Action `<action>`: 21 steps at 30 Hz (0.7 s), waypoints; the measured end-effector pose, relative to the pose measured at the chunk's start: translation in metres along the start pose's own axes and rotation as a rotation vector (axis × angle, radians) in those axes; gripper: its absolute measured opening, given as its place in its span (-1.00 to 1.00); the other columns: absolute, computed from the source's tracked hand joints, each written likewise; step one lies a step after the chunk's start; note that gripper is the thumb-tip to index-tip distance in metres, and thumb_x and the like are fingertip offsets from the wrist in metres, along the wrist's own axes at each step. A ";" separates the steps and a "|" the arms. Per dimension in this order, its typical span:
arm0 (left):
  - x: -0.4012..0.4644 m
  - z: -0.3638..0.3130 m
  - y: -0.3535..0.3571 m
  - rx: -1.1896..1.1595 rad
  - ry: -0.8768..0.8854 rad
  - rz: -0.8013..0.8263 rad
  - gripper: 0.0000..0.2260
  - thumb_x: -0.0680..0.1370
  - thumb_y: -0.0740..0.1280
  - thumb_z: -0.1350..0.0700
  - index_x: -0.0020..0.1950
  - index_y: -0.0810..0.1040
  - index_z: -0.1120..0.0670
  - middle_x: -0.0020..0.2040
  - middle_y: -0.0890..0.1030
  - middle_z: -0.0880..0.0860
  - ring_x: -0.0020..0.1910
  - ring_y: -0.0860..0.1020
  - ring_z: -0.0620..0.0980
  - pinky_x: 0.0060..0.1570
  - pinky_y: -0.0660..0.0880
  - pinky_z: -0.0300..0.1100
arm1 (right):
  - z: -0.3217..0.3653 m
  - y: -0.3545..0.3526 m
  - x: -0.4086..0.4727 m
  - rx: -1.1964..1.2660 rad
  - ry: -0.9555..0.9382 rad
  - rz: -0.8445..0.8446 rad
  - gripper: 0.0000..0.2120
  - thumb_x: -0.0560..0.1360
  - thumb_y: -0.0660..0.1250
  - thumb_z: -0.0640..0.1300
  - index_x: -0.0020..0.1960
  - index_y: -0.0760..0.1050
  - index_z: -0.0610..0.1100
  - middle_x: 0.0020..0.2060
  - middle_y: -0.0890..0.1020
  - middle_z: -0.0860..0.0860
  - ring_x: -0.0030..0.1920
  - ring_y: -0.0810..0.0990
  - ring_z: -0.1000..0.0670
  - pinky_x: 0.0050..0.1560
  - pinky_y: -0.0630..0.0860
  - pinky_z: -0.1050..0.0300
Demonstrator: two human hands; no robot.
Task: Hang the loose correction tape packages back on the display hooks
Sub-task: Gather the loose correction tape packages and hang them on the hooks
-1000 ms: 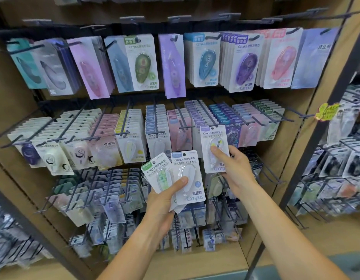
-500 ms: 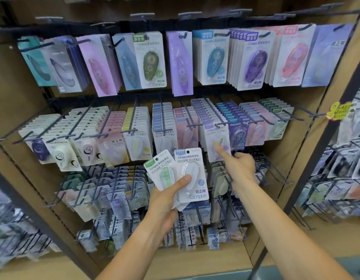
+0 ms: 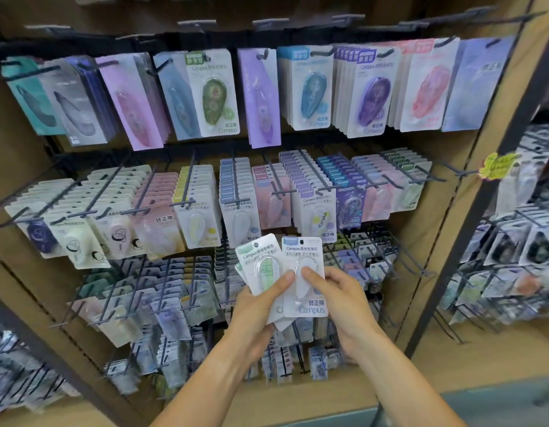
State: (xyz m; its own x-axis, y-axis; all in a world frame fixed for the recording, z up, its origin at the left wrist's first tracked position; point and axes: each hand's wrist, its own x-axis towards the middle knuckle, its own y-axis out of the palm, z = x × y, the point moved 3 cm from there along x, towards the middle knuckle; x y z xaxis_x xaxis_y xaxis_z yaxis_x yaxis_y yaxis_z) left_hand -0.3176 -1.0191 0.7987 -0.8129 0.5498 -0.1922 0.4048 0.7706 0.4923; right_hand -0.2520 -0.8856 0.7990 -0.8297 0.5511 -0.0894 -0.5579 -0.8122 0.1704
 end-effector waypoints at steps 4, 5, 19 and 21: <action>-0.006 -0.004 -0.003 -0.097 -0.055 0.036 -0.67 0.65 0.31 0.09 0.41 0.59 0.10 0.27 0.69 0.18 0.15 0.69 0.16 0.02 0.65 0.05 | -0.002 0.001 0.008 -0.038 -0.033 -0.053 -0.80 0.53 0.50 -0.03 -0.03 0.67 -0.17 -0.17 0.75 0.01 -0.12 0.71 0.02 0.00 0.61 0.04; -0.007 -0.005 -0.008 -0.098 -0.050 0.028 -0.67 0.66 0.29 0.09 0.42 0.58 0.10 0.27 0.69 0.18 0.15 0.69 0.16 0.01 0.65 0.05 | -0.003 0.006 0.008 -0.045 -0.044 -0.041 -0.81 0.53 0.49 -0.03 -0.02 0.67 -0.16 -0.16 0.76 0.01 -0.12 0.72 0.02 0.01 0.61 0.04; -0.036 -0.043 -0.105 -0.016 0.166 -0.283 -0.69 0.56 0.45 0.23 0.30 0.64 0.06 0.18 0.74 0.11 0.13 0.73 0.15 0.15 0.61 0.12 | 0.016 0.100 0.034 0.050 -0.141 0.131 -0.85 0.57 0.45 -0.09 0.10 0.64 -0.13 -0.05 0.77 0.04 -0.05 0.73 0.07 -0.13 0.63 0.25; -0.036 -0.044 -0.107 -0.011 0.159 -0.285 -0.67 0.53 0.47 0.23 0.29 0.66 0.07 0.18 0.74 0.11 0.12 0.73 0.15 0.17 0.60 0.14 | 0.017 0.102 0.039 0.047 -0.133 0.115 -0.85 0.57 0.46 -0.08 0.10 0.65 -0.11 -0.04 0.77 0.05 -0.01 0.74 0.05 0.00 0.63 0.14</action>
State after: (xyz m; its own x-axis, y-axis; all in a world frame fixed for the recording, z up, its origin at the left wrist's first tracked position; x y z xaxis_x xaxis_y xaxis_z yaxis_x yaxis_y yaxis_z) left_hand -0.3501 -1.1354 0.7904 -0.9483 0.2548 -0.1892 0.1478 0.8820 0.4474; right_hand -0.3408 -0.9435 0.8295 -0.8763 0.4776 0.0637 -0.4549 -0.8636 0.2175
